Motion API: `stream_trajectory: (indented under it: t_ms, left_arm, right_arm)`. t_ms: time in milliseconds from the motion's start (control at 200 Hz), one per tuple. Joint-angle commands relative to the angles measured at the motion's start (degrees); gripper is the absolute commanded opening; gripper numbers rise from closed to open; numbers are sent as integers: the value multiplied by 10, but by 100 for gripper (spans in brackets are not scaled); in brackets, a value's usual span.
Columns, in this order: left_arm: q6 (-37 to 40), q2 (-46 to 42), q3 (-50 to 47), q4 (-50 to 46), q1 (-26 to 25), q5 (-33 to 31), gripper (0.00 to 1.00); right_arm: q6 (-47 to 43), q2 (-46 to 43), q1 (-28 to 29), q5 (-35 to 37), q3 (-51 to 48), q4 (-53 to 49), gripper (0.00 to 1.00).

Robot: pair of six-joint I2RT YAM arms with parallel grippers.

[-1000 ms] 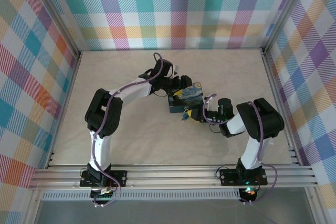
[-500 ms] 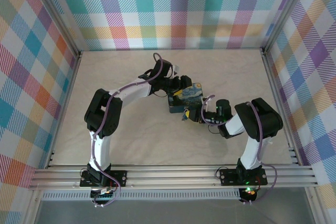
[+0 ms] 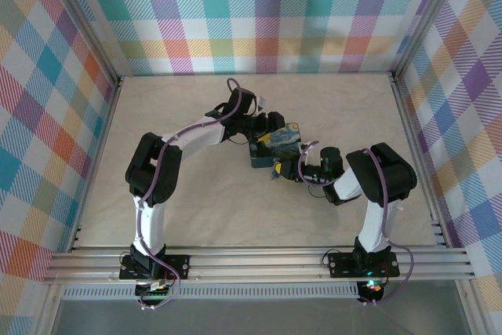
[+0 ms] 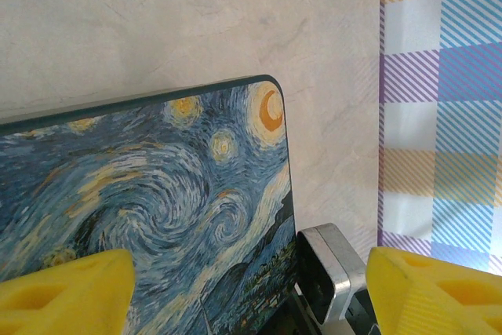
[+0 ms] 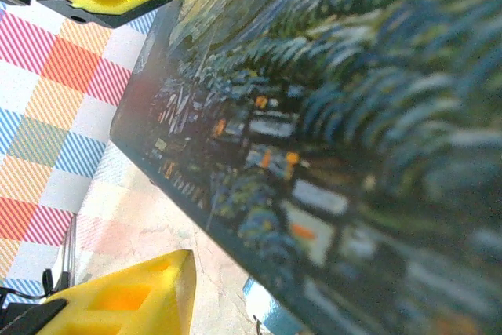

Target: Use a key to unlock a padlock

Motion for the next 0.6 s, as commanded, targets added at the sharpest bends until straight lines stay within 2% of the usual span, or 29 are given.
stream_trajectory:
  t_ms: [0, 200, 595]
  left_arm:
    - [-6, 6, -23, -50, 3, -17, 78]
    - [-21, 3, -34, -48, 5, -29, 78]
    - [-26, 0, -39, -47, 8, -31, 78]
  right_arm:
    - [22, 27, 11, -3, -7, 65, 46]
    - [49, 52, 11, 0, -17, 140, 48]
    - [47, 52, 23, 7, 3, 96, 49]
